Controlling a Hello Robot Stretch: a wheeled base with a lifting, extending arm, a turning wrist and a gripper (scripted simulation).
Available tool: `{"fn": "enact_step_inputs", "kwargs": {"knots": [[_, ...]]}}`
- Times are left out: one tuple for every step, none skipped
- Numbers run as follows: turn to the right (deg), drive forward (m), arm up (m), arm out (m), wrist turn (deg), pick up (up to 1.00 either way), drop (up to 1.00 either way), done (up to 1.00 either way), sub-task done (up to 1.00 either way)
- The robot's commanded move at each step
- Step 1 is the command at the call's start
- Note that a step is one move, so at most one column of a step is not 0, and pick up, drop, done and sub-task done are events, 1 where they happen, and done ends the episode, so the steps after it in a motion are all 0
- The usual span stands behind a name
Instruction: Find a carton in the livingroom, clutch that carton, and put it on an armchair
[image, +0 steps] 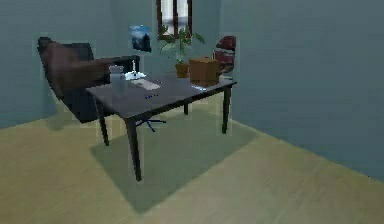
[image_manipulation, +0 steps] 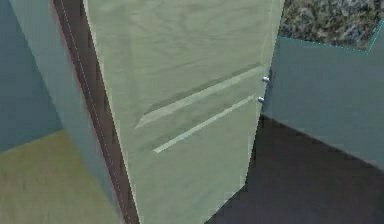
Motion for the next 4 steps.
{"fn": "enact_step_inputs", "kwargs": {"knots": [[0.0, 0.35, 0.00, 0.00, 0.0, 0.00, 0.00, 0.00, 0.00], [27.0, 0.00, 0.00, 0.00, 0.0, 0.00, 0.00, 0.00, 0.00], [0.0, 1.00, 0.00, 0.00, 0.0, 0.00, 0.00, 0.00, 0.00], [3.0, 0.00, 0.00, 0.00, 0.0, 0.00, 0.00, 0.00, 0.00]]}}
